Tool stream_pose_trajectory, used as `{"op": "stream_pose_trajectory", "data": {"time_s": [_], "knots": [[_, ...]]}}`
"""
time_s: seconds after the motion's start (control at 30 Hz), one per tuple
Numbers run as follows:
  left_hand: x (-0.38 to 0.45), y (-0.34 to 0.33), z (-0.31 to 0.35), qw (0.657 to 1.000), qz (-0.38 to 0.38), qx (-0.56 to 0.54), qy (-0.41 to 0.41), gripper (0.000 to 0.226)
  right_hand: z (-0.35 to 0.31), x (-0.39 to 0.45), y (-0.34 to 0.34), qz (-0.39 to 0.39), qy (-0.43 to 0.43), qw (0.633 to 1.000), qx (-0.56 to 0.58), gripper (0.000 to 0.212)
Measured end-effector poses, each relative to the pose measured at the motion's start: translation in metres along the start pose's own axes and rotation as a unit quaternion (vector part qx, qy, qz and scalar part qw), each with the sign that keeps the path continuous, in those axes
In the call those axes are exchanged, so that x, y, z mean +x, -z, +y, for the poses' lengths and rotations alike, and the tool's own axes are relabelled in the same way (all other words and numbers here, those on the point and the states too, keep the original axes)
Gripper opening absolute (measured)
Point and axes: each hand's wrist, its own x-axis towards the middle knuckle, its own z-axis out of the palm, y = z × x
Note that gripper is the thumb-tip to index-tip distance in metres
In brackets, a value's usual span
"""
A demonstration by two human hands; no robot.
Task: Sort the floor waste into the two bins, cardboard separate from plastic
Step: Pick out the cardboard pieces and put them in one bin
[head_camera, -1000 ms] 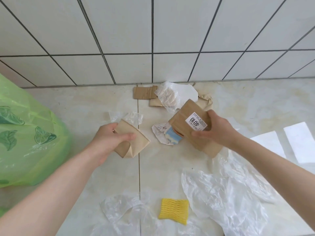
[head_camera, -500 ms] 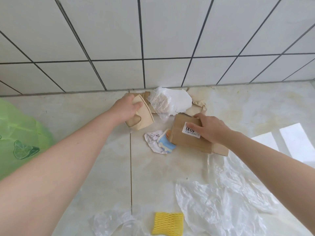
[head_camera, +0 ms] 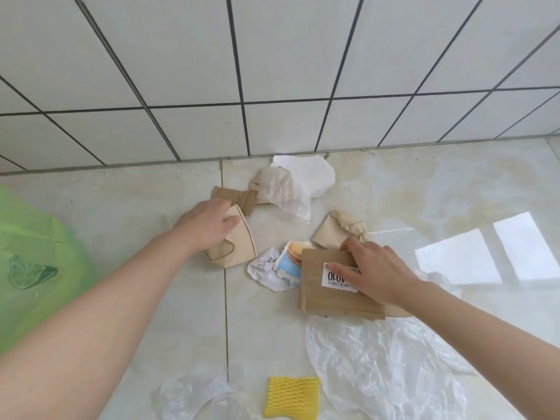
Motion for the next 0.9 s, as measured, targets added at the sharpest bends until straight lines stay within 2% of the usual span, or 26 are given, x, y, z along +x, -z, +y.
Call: {"op": "stream_pose_trajectory", "data": {"time_s": [0.1, 0.17, 0.23, 0.3, 0.4, 0.47, 0.53, 0.67, 0.9], "knots": [[-0.028, -0.007, 0.001, 0.996, -0.004, 0.086, 0.002, 0.046, -0.006, -0.008, 0.002, 0.011, 0.003, 0.999, 0.039, 0.053], [-0.038, -0.011, 0.001, 0.996, 0.004, 0.086, 0.011, 0.039, -0.007, -0.009, 0.009, 0.029, -0.002, 0.996, 0.081, 0.052], [-0.041, -0.012, -0.003, 0.999, 0.036, 0.032, 0.018, 0.031, -0.005, -0.006, 0.016, 0.040, -0.010, 0.993, 0.107, 0.059], [-0.037, -0.010, -0.008, 0.997, 0.061, -0.035, 0.027, 0.034, 0.001, 0.002, 0.021, 0.033, -0.039, 0.989, 0.141, 0.068], [-0.024, -0.003, -0.008, 0.991, 0.066, -0.102, 0.050, 0.033, 0.011, 0.021, 0.027, 0.001, -0.104, 0.974, 0.203, 0.077], [-0.014, -0.002, -0.008, 0.991, 0.055, -0.109, 0.058, 0.031, 0.015, 0.031, 0.026, -0.025, -0.134, 0.973, 0.186, 0.082], [-0.010, -0.004, -0.007, 0.992, 0.027, -0.109, 0.065, 0.042, 0.014, 0.037, 0.023, -0.045, -0.149, 0.976, 0.154, 0.085], [-0.011, -0.010, -0.007, 0.997, 0.008, -0.055, 0.048, 0.076, 0.007, 0.043, 0.024, -0.046, -0.159, 0.977, 0.135, 0.084], [-0.013, -0.017, -0.003, 0.994, 0.005, -0.068, 0.080, 0.087, -0.003, 0.045, 0.038, -0.074, -0.144, 0.970, 0.182, 0.083]]}}
